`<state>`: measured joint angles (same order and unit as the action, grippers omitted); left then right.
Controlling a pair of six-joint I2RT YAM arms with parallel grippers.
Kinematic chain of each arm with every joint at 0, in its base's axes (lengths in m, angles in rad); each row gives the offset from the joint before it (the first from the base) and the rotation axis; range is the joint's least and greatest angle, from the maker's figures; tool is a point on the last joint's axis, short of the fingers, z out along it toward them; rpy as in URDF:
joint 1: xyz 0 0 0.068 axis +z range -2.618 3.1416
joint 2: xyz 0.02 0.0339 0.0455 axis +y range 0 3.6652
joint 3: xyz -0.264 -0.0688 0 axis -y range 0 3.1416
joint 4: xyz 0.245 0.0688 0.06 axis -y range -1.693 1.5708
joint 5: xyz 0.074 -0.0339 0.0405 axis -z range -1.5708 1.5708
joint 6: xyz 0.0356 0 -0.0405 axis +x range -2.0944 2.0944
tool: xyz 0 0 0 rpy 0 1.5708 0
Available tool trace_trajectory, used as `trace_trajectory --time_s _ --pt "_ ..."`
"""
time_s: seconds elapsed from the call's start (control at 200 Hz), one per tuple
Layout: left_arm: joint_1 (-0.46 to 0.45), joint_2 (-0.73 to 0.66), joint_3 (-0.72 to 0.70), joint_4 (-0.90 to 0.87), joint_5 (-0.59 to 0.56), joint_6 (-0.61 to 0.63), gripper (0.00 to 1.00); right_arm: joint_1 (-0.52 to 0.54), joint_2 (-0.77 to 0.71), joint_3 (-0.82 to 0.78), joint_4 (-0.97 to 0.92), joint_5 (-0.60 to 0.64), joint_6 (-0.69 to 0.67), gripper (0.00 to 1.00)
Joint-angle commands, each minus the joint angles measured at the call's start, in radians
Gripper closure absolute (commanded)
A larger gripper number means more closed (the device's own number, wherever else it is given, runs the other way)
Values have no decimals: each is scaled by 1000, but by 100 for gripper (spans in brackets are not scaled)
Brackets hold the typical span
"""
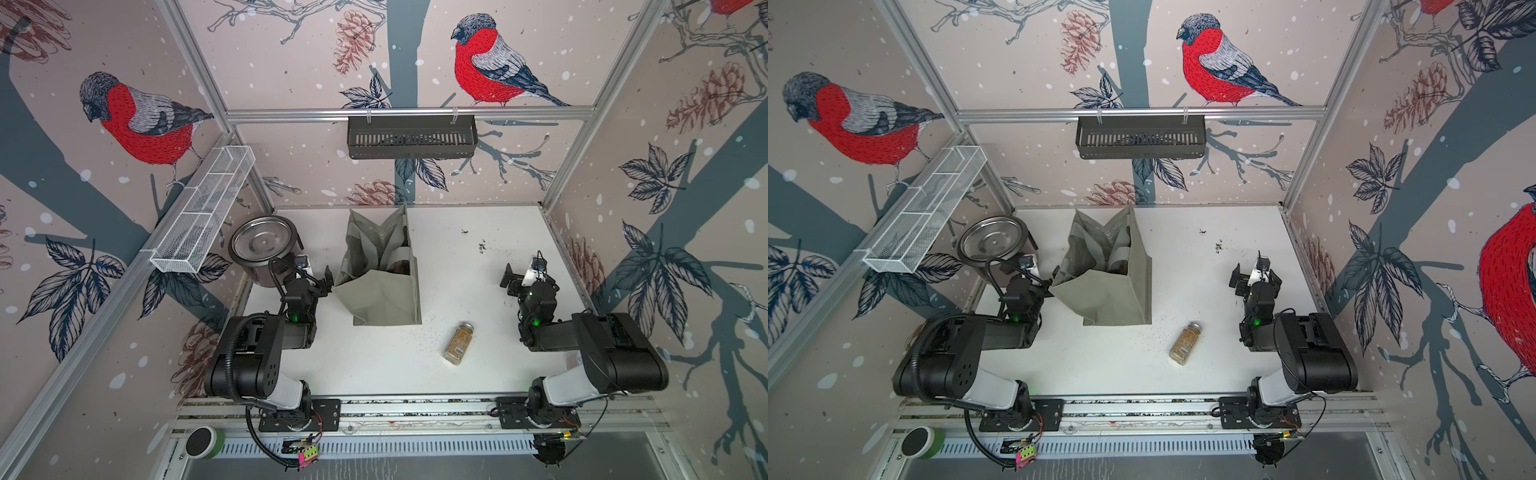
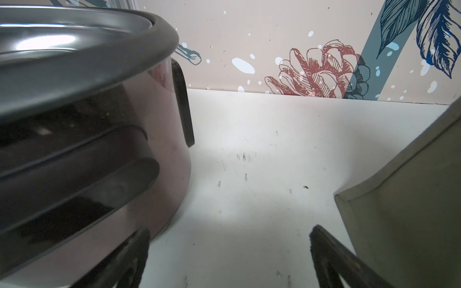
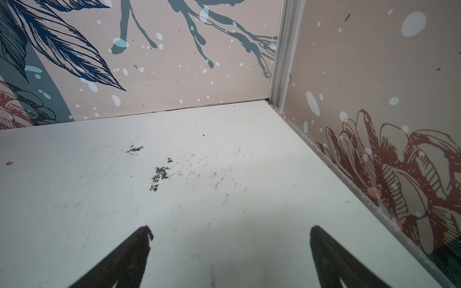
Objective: Take out the folding fans from the tote bags
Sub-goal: Adjust the canvas bag at the center of the board.
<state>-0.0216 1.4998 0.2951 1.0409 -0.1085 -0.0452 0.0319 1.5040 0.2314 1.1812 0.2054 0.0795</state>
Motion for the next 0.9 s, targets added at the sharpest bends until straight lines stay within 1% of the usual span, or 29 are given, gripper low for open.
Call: trace_trajectory --time_s 0.0,0.135,0.165,0.21,0.25,0.27,0.31,0.33,0.36,0.375,0.405,0.44,0.48,0.525,0.57,0.63,0.655,0.68,0.72,0.755,0.78,0.835,0.896 --pt "4 -3 1 43 6 5 1 0 -2 3 20 -7 0 0" --pt "7 -5 -1 43 7 5 1 -5 1 5 19 -20 3 0" --pt "4 -10 -3 46 -33 -9 1 -10 -1 6 15 -28 5 0" --pt "-5 -33 -14 57 -147 -26 1 -9 -4 2 19 -28 3 0" --pt "-16 -83 -21 62 -217 -14 1 -2 -9 9 20 3 3 0" --pt "-21 -116 -10 23 -240 -20 1 7 -18 14 14 31 -1 0" --pt "-24 -220 39 -161 -277 -61 1 31 -54 28 -20 76 -22 0" --pt "-23 -267 72 -276 -313 -150 1 42 -80 43 -70 83 -30 0" --pt "-19 -316 114 -389 -357 -226 1 57 -121 74 -155 112 -29 0" --pt "-18 -333 131 -441 -373 -259 1 67 -139 93 -217 129 -28 0" --pt "-18 -370 157 -509 -382 -297 1 81 -172 113 -267 155 -29 0" --pt "-17 -404 176 -563 -364 -317 1 97 -217 130 -321 184 -29 0" --pt "-17 -438 196 -628 -346 -359 1 107 -281 147 -376 184 -30 0" --pt "-15 -473 211 -695 -326 -404 1 109 -349 155 -425 183 7 0" --pt "-13 -511 214 -735 -296 -426 1 95 -402 155 -459 191 104 0" --pt "-5 -566 212 -781 -261 -478 1 46 -476 155 -548 184 317 0" --pt "-3 -587 206 -784 -252 -495 1 12 -498 156 -579 149 406 0" --pt "-3 -606 205 -785 -235 -525 1 -27 -519 150 -592 67 457 0" --pt "14 -644 226 -837 -137 -557 1 -83 -549 150 -604 -81 508 0" --pt "31 -669 253 -869 -43 -560 2 -116 -574 159 -626 -163 538 0" --pt "41 -683 287 -906 7 -565 2 -121 -590 170 -653 -188 551 0" --pt "47 -699 374 -1021 70 -571 3 -107 -615 211 -727 -218 541 0" --pt "47 -700 473 -1109 175 -524 3 -80 -626 278 -834 -238 517 0"
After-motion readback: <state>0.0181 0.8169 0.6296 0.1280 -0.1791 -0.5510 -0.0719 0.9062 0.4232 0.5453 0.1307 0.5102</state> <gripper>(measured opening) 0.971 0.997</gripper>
